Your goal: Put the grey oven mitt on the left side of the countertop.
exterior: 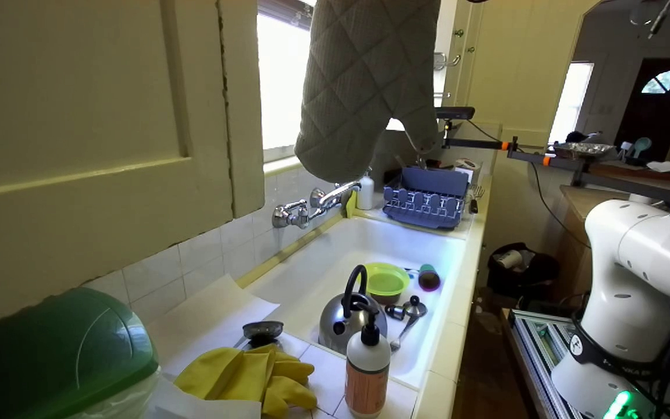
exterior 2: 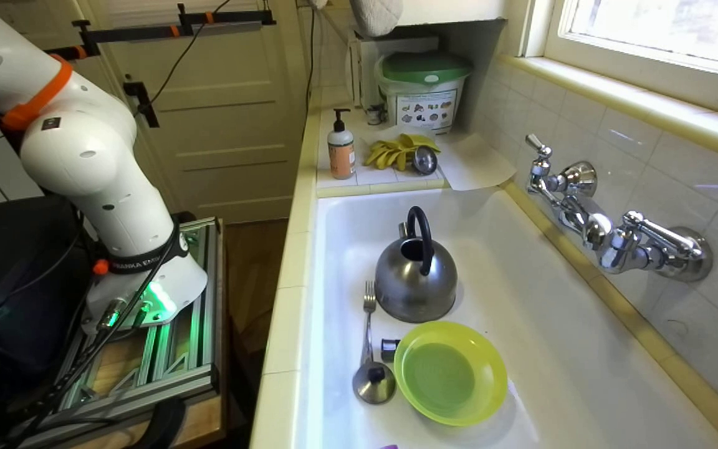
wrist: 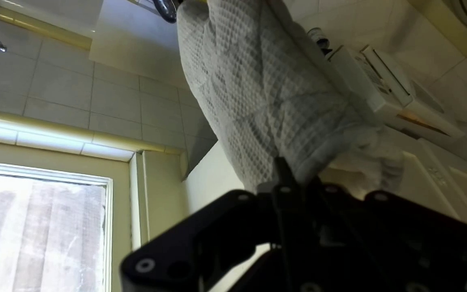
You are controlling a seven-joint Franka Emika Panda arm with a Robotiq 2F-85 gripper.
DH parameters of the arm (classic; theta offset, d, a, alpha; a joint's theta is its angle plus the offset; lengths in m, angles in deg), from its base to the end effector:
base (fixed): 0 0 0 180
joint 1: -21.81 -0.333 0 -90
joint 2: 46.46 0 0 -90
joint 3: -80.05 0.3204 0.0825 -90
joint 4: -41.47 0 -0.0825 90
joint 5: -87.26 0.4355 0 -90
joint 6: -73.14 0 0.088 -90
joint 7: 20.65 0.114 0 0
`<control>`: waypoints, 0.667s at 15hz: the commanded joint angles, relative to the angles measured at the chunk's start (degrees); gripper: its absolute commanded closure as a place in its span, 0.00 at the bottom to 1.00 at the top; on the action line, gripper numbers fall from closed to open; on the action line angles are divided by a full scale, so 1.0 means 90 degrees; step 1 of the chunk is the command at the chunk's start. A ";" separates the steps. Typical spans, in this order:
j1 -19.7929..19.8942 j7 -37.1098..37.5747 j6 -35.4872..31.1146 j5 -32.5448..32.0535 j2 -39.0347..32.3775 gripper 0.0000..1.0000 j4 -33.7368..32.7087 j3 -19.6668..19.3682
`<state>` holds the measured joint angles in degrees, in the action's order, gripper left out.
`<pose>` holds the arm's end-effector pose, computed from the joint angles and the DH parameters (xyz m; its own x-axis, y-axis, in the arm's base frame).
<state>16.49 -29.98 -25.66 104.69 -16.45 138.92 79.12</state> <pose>0.4112 0.0581 0.8478 0.8159 0.1697 0.5528 0.3260 -0.9245 -0.1974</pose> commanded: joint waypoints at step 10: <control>0.0082 0.1499 -0.0289 -0.0314 0.0604 0.98 0.0801 0.0898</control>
<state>16.59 -20.97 -25.88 103.14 -14.45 141.65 85.24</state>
